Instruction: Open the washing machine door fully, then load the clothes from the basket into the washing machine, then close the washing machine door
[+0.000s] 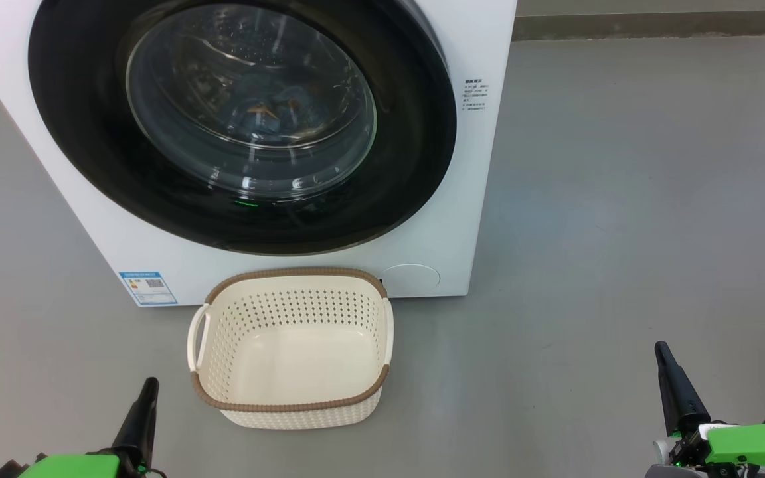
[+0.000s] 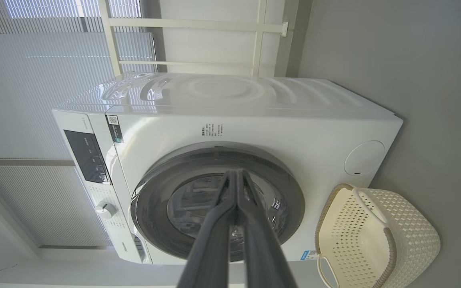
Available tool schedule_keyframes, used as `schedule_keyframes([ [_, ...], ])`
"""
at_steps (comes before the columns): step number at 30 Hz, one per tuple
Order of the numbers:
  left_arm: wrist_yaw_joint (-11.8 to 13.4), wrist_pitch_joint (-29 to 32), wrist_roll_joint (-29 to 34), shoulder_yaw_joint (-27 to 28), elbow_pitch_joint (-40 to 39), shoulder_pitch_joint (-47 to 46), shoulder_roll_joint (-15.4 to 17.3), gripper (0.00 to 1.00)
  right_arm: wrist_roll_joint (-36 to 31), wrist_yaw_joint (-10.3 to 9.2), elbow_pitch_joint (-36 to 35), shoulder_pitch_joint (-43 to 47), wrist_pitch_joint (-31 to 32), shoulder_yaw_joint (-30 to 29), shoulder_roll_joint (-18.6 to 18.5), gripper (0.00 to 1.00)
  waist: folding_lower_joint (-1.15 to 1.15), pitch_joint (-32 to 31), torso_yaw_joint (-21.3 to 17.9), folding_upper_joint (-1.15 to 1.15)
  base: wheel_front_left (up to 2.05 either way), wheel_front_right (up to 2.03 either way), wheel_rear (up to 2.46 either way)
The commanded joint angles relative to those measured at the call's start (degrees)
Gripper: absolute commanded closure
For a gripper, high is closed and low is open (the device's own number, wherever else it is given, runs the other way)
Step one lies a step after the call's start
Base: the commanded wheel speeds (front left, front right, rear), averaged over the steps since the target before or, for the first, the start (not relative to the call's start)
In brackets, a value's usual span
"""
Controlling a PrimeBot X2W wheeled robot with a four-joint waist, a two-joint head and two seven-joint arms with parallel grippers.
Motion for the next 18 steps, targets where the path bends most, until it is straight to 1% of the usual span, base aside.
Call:
schedule_keyframes([
  [1,-0.6,0.3,-0.6,2.0,-1.0,-2.3,0.9,1.00,0.6,-0.06,-1.4,-2.6,0.4,1.6,-0.3,1.00,0.00,0.0,0.0,0.00,0.00,0.00,0.00],
  [18,-0.6,0.5,-0.4,2.1,-1.0,-2.3,0.8,1.00,0.6,-0.06,-1.4,-2.6,0.4,1.6,-0.3,1.00,0.00,0.0,0.0,0.00,0.00,0.00,0.00],
])
